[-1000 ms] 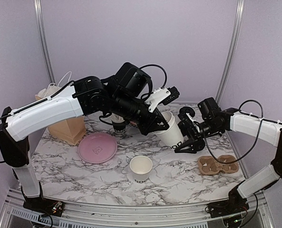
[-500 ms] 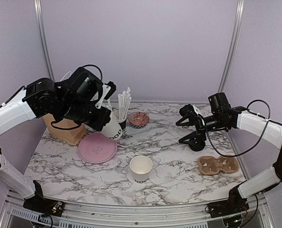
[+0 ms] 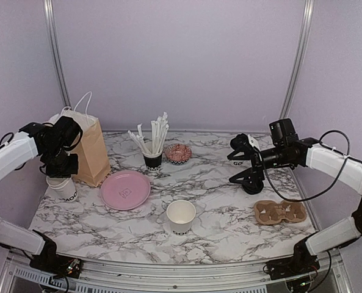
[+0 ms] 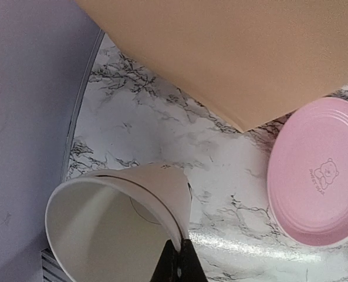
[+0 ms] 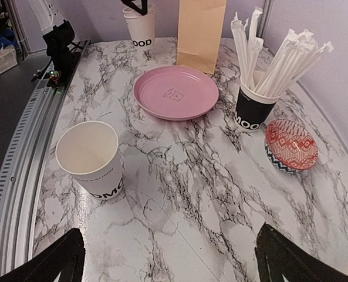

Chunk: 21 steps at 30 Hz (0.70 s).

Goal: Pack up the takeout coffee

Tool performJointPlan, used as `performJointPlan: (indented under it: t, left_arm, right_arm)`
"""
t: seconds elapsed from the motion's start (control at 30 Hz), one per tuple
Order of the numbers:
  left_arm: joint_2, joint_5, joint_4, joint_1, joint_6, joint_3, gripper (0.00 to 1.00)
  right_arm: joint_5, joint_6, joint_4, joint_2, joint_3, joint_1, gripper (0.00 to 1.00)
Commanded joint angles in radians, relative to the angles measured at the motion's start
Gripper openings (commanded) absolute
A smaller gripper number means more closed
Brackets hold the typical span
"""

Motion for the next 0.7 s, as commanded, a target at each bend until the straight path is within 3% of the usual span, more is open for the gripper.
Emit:
performJointPlan:
  t: [0.0,0.37,0.53,0.67]
  left_arm:
    - [0.033,0.047,0.051,0.11,0.075,-0.059,0.0]
    - [0.09,0.087,0.093,0.21,0.147,-0.103,0.0]
    - [0.105,0.101,0.092,0.219,0.157,-0.104,0.3]
    - [0.067,0.117,0.055,0.213,0.142,-0.051,0.42]
  right_arm:
    - [0.019,0.016,0.026,-0.035,-0.003,-0.003,0.99]
    - [0.03,0.026,0.034,-0.027,-0.005,-0.003,0.99]
    - [0.031,0.035,0.036,-0.027,-0.003,-0.003,0.99]
    - [0.118,0.116,0.081,-0.037,0.013,-0.004,0.99]
